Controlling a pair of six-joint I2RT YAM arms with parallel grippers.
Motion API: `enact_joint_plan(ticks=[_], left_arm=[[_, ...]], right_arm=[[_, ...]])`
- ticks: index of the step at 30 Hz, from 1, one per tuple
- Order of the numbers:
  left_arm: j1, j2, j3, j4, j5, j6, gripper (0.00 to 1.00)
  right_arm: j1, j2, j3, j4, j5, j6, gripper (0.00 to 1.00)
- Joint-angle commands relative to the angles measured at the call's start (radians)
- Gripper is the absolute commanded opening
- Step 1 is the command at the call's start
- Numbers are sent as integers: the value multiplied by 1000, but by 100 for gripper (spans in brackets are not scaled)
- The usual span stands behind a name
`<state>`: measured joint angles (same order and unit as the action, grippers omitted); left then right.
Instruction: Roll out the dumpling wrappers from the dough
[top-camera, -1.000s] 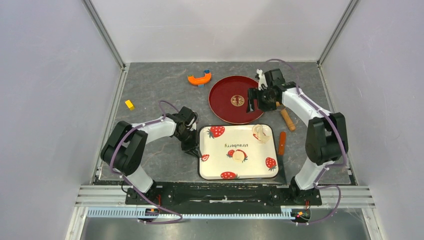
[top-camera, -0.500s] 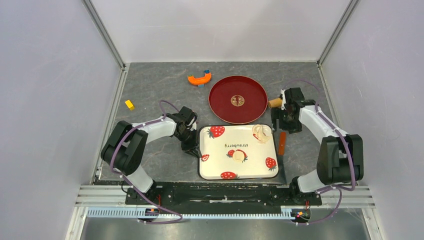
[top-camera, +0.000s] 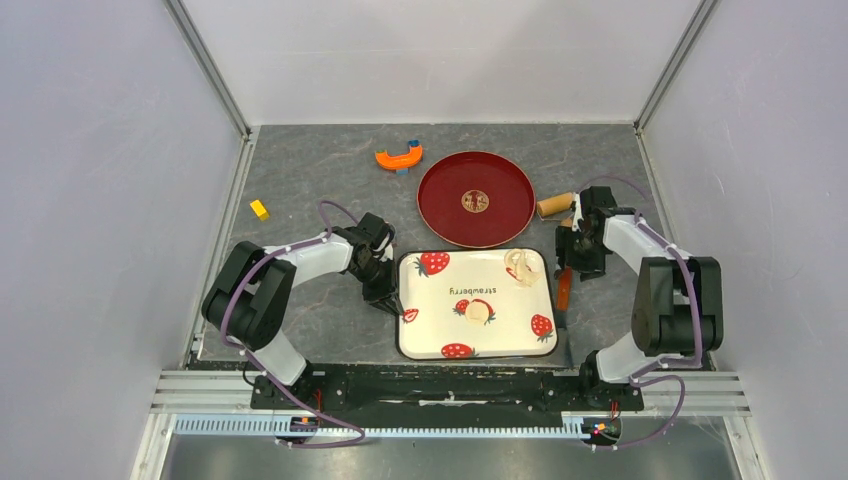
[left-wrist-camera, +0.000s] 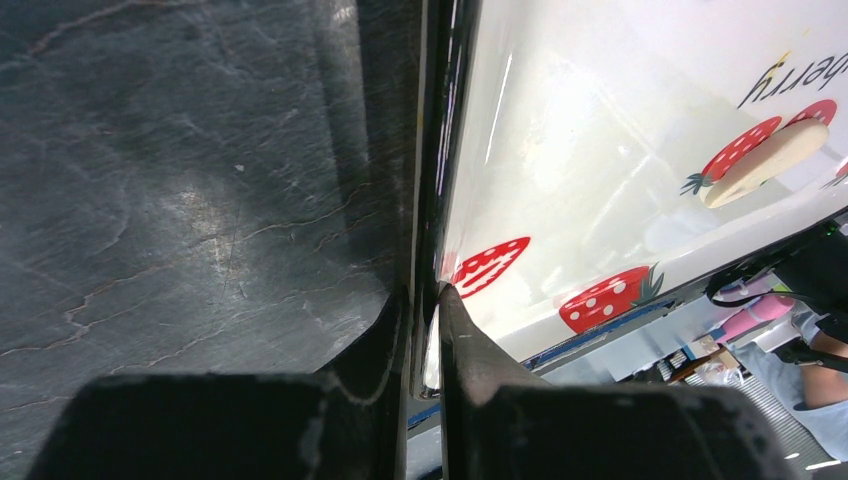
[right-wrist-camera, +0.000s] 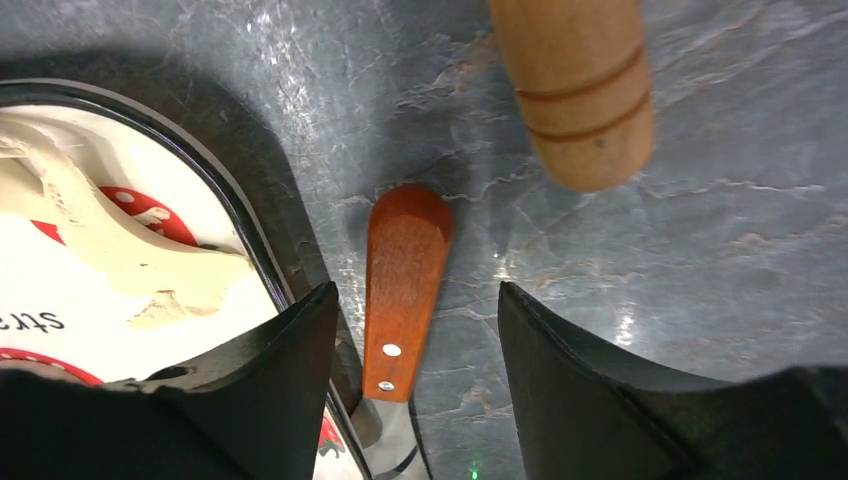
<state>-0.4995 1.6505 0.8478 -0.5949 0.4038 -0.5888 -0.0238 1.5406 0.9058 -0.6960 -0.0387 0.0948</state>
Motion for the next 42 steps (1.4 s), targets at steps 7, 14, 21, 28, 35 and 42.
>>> enact_joint_plan(ticks=[7,14,21,28,35,42], left_arm=[[6,24,-60,47,-137,39,2],[6,30,-69,66,-132,32,2],[6,18,-75,66,-138,33,2],[4,4,-75,59,-159,52,2],[3,-20,-67,43,-178,83,2],[2,-73,-35,37,-181,102,20]], right_arm=[[4,68,-49,85,-26,10,50],[63,117,-13,105,77,10,40],[90,129,78,104,-22,2,7],[96,67,238,40,-87,-69,0],[97,5,399,-10,-134,-75,0],[98,15,573,-93,-100,-86,0]])
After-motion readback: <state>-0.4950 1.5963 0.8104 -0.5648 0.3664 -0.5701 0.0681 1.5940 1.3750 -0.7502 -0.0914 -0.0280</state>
